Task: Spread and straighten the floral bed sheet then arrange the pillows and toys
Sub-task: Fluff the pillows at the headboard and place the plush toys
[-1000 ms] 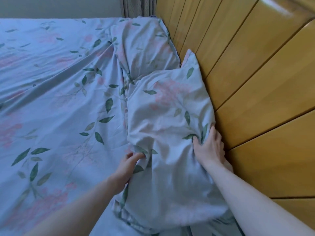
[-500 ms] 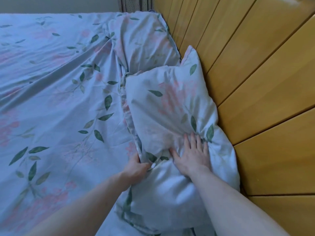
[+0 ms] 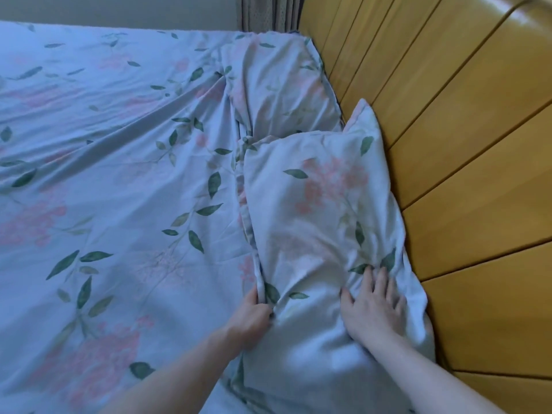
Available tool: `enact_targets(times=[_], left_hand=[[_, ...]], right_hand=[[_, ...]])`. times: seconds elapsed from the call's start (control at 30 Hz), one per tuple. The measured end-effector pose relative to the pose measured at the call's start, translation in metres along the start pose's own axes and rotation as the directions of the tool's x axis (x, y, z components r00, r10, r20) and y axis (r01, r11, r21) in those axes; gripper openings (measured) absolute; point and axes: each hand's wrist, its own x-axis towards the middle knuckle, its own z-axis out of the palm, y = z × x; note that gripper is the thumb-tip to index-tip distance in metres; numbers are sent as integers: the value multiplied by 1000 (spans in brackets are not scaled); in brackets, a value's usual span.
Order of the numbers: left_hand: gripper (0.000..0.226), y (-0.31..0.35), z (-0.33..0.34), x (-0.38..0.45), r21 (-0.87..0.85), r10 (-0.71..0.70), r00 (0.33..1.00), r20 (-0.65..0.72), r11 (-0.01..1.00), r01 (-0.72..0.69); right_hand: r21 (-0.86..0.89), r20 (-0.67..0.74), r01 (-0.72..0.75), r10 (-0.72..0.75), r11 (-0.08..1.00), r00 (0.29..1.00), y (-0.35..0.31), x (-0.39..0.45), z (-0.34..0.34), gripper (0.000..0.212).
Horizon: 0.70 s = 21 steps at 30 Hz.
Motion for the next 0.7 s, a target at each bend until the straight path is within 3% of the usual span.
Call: enact_targets(times=[0.07,0.17,0.23,0.3,0.37,0.43,0.5,0.57,0.63,0.7], left_hand=[[29,-1,-2,-3,7,-46,999,-30,999,46],[36,-12,1,-21,50,-118,993,23,992,116],[41,-32,4,-30,90,-157,988,3,984,156],[37,-52,9,-37,301,-118,987,-105,943,144],[23,-66,14,-46,392,-29,990,-137,916,81],[6,-71,15,-51,472,16,994,-105,881,35],[18,-72,12,-45,496,-36,998,-57,866,60],[33,-56,5,-39,401,-142,990,6,907,127],[45,-27,-2,-31,189,-170,985,-24,967,172],[39,4,-8,-17,-33,-127,987,-101,992,125]], right_hand=[[135,-131,168,-151,977,980,-23,3,-28,72],[205,-453,537,-407,818,793,-75,8,-62,67],[196,-453,625,-495,756,741,-97,11,-58,65],[139,-258,517,-473,844,842,-79,10,-24,67],[34,-86,326,-322,945,943,-29,-5,25,73],[-4,-116,225,-224,974,968,19,-39,64,79],[-7,-147,188,-187,982,971,47,-77,86,82],[19,-129,183,-179,983,975,56,-103,88,85],[114,-128,210,-196,971,972,55,-109,66,74],[229,-292,313,-242,922,926,41,-92,36,55]])
